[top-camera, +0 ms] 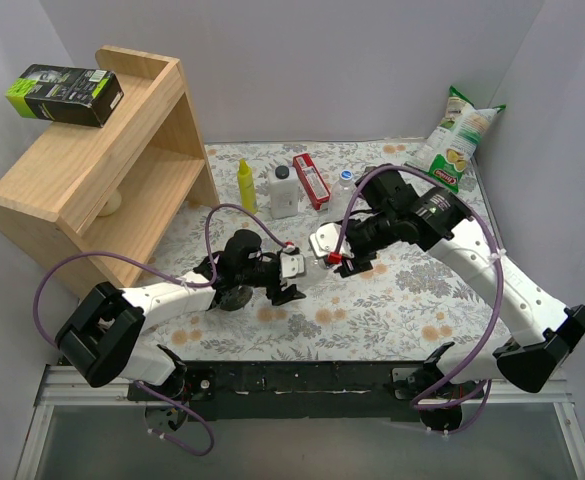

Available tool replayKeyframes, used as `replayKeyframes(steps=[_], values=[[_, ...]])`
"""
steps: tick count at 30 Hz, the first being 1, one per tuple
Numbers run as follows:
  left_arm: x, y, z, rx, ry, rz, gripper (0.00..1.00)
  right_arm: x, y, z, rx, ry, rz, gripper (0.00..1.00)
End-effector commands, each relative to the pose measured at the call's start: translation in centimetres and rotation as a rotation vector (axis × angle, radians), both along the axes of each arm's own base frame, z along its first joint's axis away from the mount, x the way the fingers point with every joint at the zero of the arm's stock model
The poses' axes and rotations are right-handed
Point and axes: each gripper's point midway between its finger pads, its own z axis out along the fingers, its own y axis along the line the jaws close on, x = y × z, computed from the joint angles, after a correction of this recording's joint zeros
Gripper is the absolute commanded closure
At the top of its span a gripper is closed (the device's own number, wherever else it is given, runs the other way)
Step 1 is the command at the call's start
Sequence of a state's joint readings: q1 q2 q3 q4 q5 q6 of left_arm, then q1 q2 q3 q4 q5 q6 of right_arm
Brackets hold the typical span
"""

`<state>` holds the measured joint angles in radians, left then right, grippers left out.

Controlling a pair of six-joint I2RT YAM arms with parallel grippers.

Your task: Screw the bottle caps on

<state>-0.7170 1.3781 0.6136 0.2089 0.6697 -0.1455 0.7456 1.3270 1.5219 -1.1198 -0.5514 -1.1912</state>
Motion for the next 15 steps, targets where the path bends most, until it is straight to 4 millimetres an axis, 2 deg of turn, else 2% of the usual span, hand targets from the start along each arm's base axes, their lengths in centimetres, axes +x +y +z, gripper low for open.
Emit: replayKeyframes(steps=[1,7,8,10,11,13,14,15], values=[[0.4,-0.7,2.0,-0.042,-0.04,-0.025,1.0,-0.7,0.6,0.0,0.003,-0.026,0.054,0.43],[0.6,-0.8,2.3,-0.055,-0.045,-0.017,1.0,-0.6,0.7,-0.8,-0.036,0.003,0.036,0.65],[0.8,-0.9,2.4,-0.059,-0.048,-0.009,1.0,-0.2,0.8,-0.8,-0.041,0.005,0.011,0.72],[1.5,-1.0,2.8,-0.078,-0.051,0.034,1.0,0.6,1.2,-1.5,-0.063,0.079,-0.09,0.79],[1.7,-1.1,3.0,-0.09,-0.054,0.05,1.0,1.1,1.4,-1.1,-0.063,0.096,-0.127,0.84],[3.0,-1.3,4.1,-0.131,-0.079,0.12,1.0,1.0,2.1,-1.9,-0.098,0.235,-0.197,0.88],[3.5,-1.4,4.5,-0.147,-0.058,0.165,1.0,1.1,2.6,-1.3,-0.081,0.28,-0.225,0.9],[4.0,-1.4,5.0,-0.166,-0.061,0.204,1.0,1.2,3.1,-2.0,-0.103,0.341,-0.249,0.92]])
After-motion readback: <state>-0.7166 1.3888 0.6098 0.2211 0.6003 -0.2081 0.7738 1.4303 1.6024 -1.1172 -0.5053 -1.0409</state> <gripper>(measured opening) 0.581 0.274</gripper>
